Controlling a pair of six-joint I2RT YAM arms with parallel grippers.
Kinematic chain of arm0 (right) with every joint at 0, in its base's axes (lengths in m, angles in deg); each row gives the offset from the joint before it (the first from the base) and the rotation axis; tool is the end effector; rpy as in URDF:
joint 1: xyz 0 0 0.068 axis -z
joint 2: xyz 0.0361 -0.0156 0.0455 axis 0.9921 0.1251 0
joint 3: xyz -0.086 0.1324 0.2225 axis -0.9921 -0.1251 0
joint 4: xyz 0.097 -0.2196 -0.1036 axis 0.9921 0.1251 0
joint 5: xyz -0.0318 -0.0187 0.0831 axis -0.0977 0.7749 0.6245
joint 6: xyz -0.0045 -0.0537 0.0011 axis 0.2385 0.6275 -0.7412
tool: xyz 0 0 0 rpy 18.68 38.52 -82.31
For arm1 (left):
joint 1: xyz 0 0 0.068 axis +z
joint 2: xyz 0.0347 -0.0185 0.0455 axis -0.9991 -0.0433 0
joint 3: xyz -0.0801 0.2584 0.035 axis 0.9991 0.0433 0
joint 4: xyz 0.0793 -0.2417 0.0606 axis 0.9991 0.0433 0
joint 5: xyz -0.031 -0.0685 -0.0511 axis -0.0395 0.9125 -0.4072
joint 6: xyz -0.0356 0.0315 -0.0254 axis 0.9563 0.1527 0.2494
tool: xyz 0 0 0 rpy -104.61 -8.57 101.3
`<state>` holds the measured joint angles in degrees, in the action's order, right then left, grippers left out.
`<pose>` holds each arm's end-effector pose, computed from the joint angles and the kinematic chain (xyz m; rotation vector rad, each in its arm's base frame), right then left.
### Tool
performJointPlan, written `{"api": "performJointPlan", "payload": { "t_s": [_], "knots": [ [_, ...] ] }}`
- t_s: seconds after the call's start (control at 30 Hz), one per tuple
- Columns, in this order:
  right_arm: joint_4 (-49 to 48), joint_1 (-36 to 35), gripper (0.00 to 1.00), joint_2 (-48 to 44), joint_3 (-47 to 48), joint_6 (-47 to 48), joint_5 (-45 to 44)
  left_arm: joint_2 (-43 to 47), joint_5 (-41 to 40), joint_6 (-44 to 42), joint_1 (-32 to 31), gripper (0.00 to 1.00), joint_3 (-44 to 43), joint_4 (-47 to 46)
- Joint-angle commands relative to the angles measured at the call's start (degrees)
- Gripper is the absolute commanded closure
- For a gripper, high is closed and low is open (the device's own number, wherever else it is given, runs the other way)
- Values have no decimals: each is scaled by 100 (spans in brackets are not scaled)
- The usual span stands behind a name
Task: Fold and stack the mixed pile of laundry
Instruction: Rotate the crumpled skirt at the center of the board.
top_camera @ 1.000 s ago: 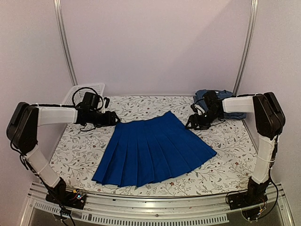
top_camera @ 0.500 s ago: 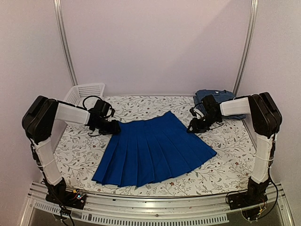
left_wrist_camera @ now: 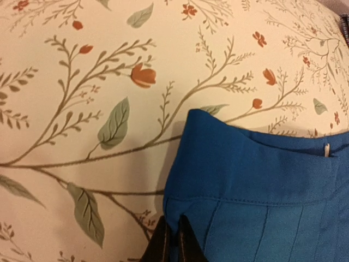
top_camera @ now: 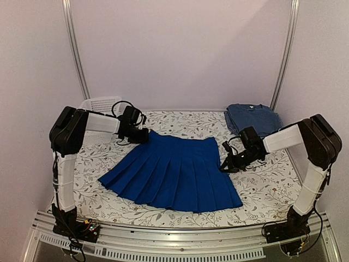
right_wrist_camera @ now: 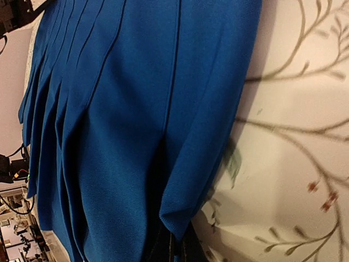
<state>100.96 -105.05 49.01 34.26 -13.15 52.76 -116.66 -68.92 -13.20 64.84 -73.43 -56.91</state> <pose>0.3030 0.1456 0.1148 -0.3987 2.7103 0.9959 0.4190 -0.1787 0.1214 0.0872 2.5280 -0.4254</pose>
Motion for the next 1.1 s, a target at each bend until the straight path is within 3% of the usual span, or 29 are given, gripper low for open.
{"api": "performJointPlan", "payload": {
  "t_s": [0.0, 0.1, 0.17, 0.27, 0.33, 0.4, 0.57, 0.77, 1.07],
  "knots": [
    [-655, -752, 100, -674, -992, -1075, 230, -628, 137, -565, -48, 96, -933, 45],
    [-1631, -1633, 99, -1120, -1351, -2019, 433, -1181, 457, -812, -97, 94, -1925, 196],
    [-1778, -2025, 90, -1254, -1262, -2438, 647, -1525, 667, -990, -218, 90, -2684, 477],
    [-1110, -2023, 68, -1471, -927, -2302, 538, -1683, 636, -1308, -519, 72, -3447, 856],
    [-330, -1673, 59, -1762, -609, -1880, -38, -1350, 550, -1341, -644, 59, -3379, 855],
    [72, -1220, 53, -1935, -385, -1467, -354, -888, 481, -1207, -643, 46, -2876, 669],
    [631, -739, 51, -1604, 587, -714, -842, 266, 28, -999, -606, 30, -1667, 510],
    [1227, -759, 45, -174, 2044, -36, -672, 1291, -419, -542, -539, 27, -162, 511],
    [1690, -893, 46, 1100, 2599, 470, -1136, 2433, -934, 434, -528, 26, 2046, 306]
  ]
}}
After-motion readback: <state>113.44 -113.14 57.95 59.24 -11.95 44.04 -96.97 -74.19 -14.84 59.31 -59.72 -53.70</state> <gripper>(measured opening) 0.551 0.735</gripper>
